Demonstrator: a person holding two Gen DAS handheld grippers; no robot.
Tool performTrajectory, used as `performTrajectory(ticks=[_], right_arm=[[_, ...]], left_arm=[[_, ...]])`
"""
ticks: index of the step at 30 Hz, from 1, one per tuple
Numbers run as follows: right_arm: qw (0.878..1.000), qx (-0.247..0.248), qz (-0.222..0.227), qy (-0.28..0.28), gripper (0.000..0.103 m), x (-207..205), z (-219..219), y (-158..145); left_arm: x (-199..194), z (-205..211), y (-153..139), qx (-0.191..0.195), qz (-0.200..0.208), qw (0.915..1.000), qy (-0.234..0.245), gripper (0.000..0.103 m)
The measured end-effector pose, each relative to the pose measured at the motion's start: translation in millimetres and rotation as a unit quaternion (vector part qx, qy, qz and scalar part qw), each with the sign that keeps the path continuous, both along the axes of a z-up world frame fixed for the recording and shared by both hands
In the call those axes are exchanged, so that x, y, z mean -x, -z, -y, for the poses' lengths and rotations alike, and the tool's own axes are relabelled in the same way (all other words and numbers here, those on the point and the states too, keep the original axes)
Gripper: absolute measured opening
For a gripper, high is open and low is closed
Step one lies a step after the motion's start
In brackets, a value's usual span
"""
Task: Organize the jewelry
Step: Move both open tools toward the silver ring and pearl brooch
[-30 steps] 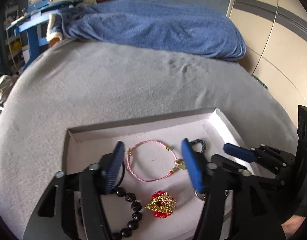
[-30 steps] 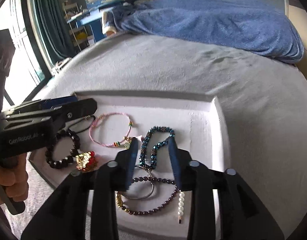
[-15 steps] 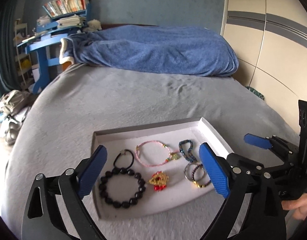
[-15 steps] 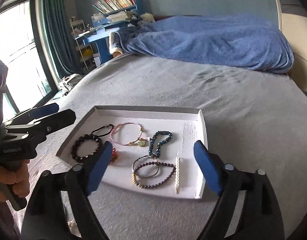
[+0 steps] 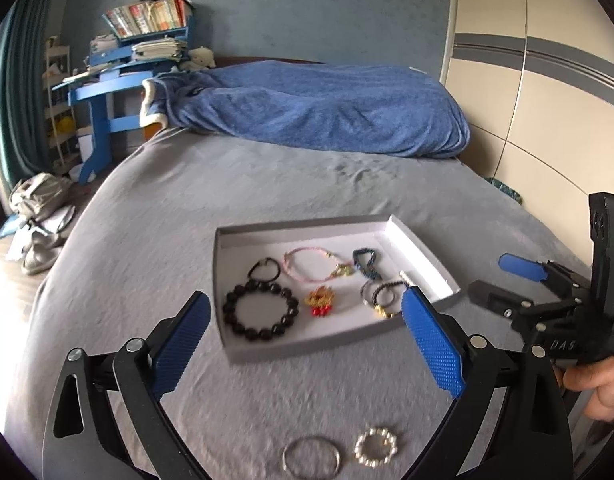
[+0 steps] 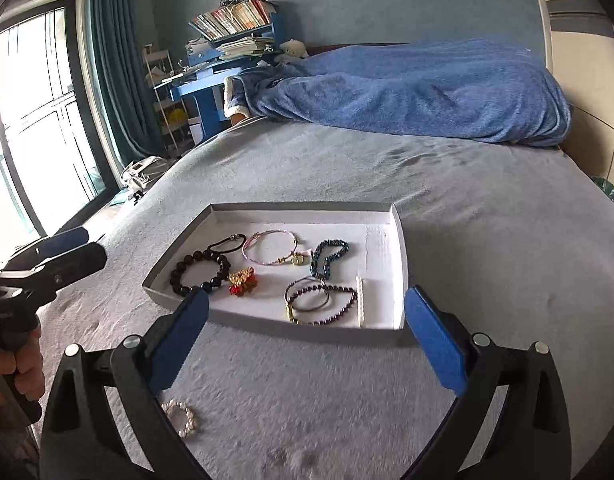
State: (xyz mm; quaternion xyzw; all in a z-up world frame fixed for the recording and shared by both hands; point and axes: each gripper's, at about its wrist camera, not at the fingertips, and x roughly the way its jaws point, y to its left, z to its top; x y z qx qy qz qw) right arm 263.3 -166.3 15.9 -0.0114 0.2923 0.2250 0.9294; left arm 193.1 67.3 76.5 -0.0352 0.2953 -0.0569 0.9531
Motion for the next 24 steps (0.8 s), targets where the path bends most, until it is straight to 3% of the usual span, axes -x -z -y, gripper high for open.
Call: performTrajectory(ticks=[8,24], right_arm=[[1.000,-0.005,-0.005,0.005,0.097,28,2,15],[0.999,-0.010,-0.049,0.004,0.097,77,5,67]], left_arm=[[34,-10,18,-0.003,0.000,1.0000,-0.001,0.096],[88,-32,77,-0.002,-0.046,0.9989,-0.013,0.096]])
